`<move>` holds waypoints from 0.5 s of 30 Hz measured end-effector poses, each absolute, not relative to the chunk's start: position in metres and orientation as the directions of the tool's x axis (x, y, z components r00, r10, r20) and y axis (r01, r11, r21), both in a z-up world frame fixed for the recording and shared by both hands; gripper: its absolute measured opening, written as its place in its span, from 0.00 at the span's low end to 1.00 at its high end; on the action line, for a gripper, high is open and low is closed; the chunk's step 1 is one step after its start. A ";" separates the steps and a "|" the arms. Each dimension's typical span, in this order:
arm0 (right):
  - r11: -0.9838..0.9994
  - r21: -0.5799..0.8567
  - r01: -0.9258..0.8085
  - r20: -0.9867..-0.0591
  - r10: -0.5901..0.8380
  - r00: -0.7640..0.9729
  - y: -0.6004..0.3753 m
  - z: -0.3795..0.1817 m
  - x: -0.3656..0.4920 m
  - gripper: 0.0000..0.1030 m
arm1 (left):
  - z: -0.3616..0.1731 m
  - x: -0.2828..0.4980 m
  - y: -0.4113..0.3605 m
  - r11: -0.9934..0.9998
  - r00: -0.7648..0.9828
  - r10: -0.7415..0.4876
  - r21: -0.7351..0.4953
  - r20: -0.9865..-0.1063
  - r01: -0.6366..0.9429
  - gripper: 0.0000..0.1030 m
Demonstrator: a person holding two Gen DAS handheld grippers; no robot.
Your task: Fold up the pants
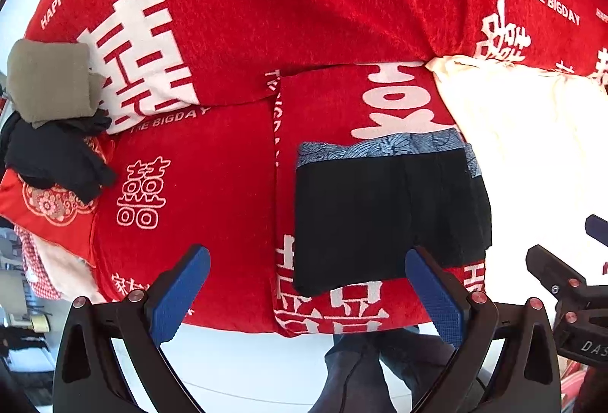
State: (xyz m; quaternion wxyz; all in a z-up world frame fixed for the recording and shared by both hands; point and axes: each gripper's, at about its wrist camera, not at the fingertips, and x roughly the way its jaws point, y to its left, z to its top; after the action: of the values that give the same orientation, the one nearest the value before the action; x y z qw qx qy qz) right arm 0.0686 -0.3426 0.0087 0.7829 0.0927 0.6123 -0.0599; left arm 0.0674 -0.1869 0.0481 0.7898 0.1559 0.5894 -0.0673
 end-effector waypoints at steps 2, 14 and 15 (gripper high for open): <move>0.974 0.081 0.213 -0.969 0.027 0.246 -0.343 0.009 0.068 1.00 | 0.050 0.067 -0.191 0.937 0.302 0.077 0.173 -0.950 0.303 1.00; 0.968 0.099 0.232 -0.969 0.041 0.242 -0.347 0.007 0.062 1.00 | 0.052 0.061 -0.196 0.941 0.306 0.057 0.154 -0.950 0.302 1.00; 0.968 0.098 0.230 -0.970 0.041 0.240 -0.347 0.007 0.062 1.00 | 0.052 0.061 -0.195 0.943 0.306 0.056 0.151 -0.950 0.296 1.00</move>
State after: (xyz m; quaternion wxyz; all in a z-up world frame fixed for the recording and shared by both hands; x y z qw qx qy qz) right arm 0.0623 -0.3473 0.0070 0.7795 0.1104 0.6135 -0.0608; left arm 0.0609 -0.1949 0.0525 0.7938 0.1506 0.5843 -0.0756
